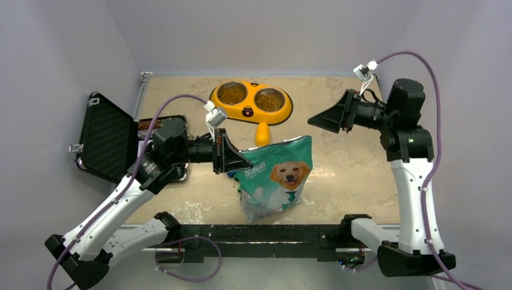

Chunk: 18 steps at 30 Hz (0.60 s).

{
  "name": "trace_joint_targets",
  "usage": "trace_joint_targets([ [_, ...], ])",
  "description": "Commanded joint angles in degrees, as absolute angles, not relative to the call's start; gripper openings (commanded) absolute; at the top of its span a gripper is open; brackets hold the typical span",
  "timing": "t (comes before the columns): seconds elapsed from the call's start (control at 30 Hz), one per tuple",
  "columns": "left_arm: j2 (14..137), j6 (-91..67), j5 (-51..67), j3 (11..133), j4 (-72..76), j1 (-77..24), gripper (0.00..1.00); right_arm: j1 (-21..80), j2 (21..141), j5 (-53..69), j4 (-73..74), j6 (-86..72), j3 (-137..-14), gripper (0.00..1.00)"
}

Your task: Serve the pet food

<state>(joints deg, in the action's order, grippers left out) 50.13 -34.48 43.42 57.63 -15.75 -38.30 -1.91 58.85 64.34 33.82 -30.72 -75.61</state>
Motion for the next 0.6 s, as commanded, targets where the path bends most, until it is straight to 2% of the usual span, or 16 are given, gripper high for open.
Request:
trace_joint_targets([
  [0.0,51.61,-38.19,51.70,60.21,-2.26,-38.23,0.00,7.70,61.86,53.55,49.80,-14.29,-94.30,0.72],
  [0.13,52.13,-36.97,55.20,60.32,-1.07,-38.23,0.00,16.35,66.44,53.42,57.67,-4.71,-100.72,0.71],
  [0.27,52.44,-34.24,57.79,61.04,-3.00,-38.24,0.00,25.45,66.88,51.93,61.10,8.69,-100.71,0.77],
  [0.37,52.80,-31.80,58.71,61.84,-5.76,-38.23,0.00,31.43,66.08,43.61,59.88,13.61,-101.04,0.85],
  [0.57,52.45,-30.58,60.12,61.45,-6.02,-38.23,0.00,39.76,72.44,36.10,67.60,21.49,-107.70,0.84],
])
